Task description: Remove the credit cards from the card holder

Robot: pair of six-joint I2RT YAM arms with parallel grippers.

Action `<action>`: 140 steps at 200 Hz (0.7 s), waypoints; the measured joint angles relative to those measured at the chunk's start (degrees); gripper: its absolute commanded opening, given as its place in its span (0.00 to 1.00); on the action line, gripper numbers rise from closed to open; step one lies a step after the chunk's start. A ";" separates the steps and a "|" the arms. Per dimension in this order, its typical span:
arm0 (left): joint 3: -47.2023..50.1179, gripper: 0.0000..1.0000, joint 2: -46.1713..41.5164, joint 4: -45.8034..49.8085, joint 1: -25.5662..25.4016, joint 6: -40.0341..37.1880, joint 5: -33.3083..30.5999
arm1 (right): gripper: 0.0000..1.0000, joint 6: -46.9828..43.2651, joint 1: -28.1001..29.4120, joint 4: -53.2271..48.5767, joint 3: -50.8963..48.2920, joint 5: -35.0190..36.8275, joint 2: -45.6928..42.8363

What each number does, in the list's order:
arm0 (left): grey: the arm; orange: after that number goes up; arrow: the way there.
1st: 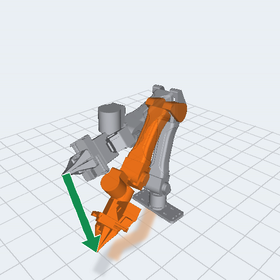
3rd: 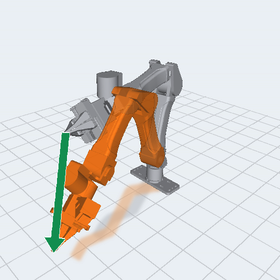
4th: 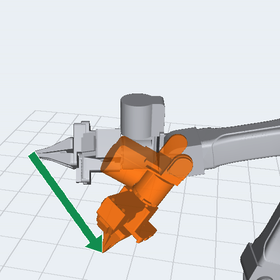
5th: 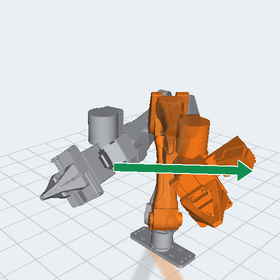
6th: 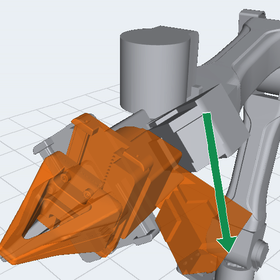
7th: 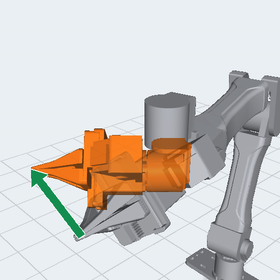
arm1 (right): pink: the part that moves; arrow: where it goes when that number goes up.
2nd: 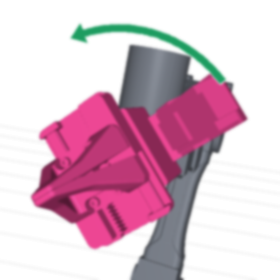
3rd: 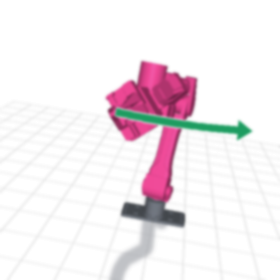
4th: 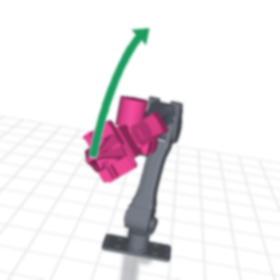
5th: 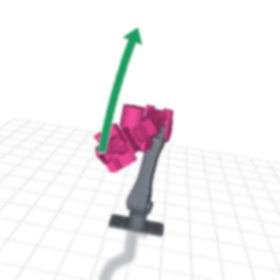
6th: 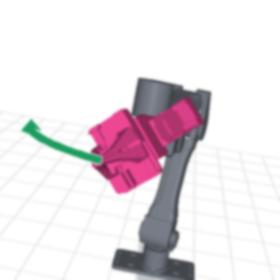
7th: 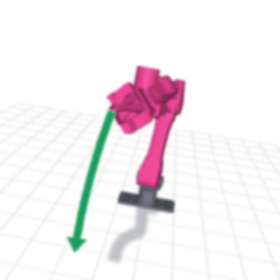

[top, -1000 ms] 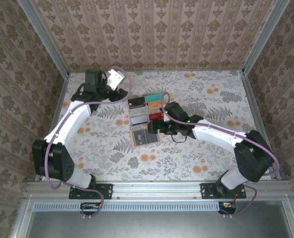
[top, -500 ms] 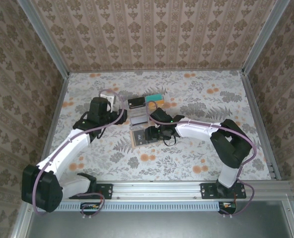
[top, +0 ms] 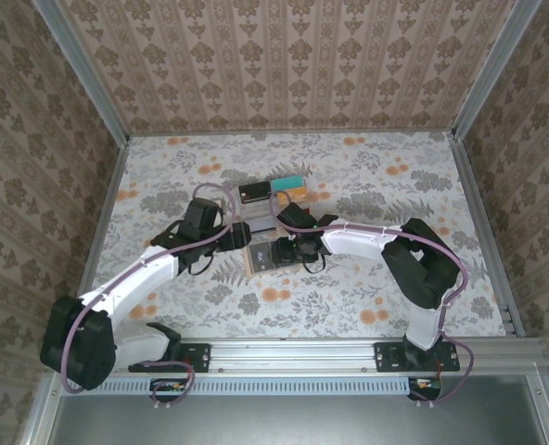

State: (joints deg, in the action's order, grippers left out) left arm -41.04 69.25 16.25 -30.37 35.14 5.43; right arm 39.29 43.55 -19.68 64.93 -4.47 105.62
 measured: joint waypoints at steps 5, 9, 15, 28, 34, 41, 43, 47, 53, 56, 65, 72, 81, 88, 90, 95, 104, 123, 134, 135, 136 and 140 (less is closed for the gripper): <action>0.24 0.82 0.37 0.00 -0.44 0.83 0.55 | 0.57 0.07 0.00 0.04 0.00 -0.07 0.00; 0.33 0.81 0.61 0.02 -0.70 1.27 0.90 | 0.57 0.11 0.00 0.07 0.00 -0.17 0.00; 0.48 0.80 1.14 -0.02 -1.14 2.03 1.49 | 0.57 0.11 0.00 0.13 0.00 -0.24 0.00; 0.57 0.77 2.34 -0.09 -1.92 3.54 2.54 | 0.55 0.11 0.00 0.17 0.00 -0.26 0.00; 0.59 0.75 2.84 -0.24 -2.19 4.24 2.91 | 0.55 0.09 0.00 0.17 0.00 -0.26 0.00; 0.76 0.72 3.39 -0.63 -2.38 5.09 3.41 | 0.55 0.09 -0.02 0.17 0.00 -0.26 0.00; 0.85 0.71 3.52 -0.76 -2.43 5.16 3.48 | 0.54 0.09 -0.02 0.17 0.00 -0.26 0.00; 1.01 0.70 3.85 -1.11 -2.60 5.90 3.74 | 0.54 0.09 -0.02 0.17 0.00 -0.26 0.00; 1.31 0.66 4.31 -1.75 -2.69 6.73 4.11 | 0.54 0.09 -0.02 0.17 0.00 -0.26 -0.02; 1.44 0.65 4.52 -2.01 -2.75 6.73 4.37 | 0.54 0.11 -0.02 0.17 0.00 -0.26 -0.02; 1.81 0.60 5.38 -2.84 -2.99 7.87 4.92 | 0.53 0.11 -0.02 0.17 0.00 -0.26 -0.02; 1.92 0.57 6.34 -3.37 -3.21 8.76 5.42 | 0.52 0.09 -0.07 0.17 0.00 -0.26 -0.02; 1.92 0.51 7.61 -3.91 -3.54 9.57 6.01 | 0.52 0.11 -0.07 0.20 0.00 -0.26 -0.04; 1.92 0.47 8.52 -4.37 -3.82 10.05 6.40 | 0.51 0.13 -0.07 0.20 -0.04 -0.28 -0.11; 1.92 0.47 8.83 -4.50 -3.96 10.03 6.56 | 0.51 0.13 -0.11 0.22 -0.04 -0.28 -0.13; 1.92 0.45 9.46 -4.76 -4.13 10.36 6.82 | 0.51 0.17 -0.15 0.20 -0.09 -0.33 -0.24; 1.92 0.42 10.43 -5.25 -4.42 10.82 7.13 | 0.50 0.22 -0.17 0.22 -0.20 -0.46 -0.52; 1.92 0.37 11.98 -5.84 -4.72 11.63 7.56 | 0.50 0.57 -0.39 0.48 -0.70 -1.31 -1.90; 1.92 0.35 12.46 -6.05 -4.81 11.87 7.67 | 0.49 0.96 -0.55 0.68 -0.96 -1.97 -3.02; 1.92 0.35 12.48 -6.05 -4.81 11.85 7.67 | 0.49 0.98 -0.55 0.74 -1.01 -2.03 -3.15; 1.92 0.35 12.48 -6.08 -4.81 11.85 7.67 | 0.49 1.03 -0.55 0.79 -1.01 -2.08 -3.23; 1.92 0.35 12.57 -6.10 -4.81 11.85 7.67 | 0.50 1.16 -0.57 0.98 -1.09 -2.40 -3.72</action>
State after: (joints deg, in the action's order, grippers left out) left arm -39.11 81.82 10.15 -35.18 46.98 13.10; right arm 40.45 42.98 -18.70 63.83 -6.87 101.91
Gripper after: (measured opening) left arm 0.360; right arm 0.497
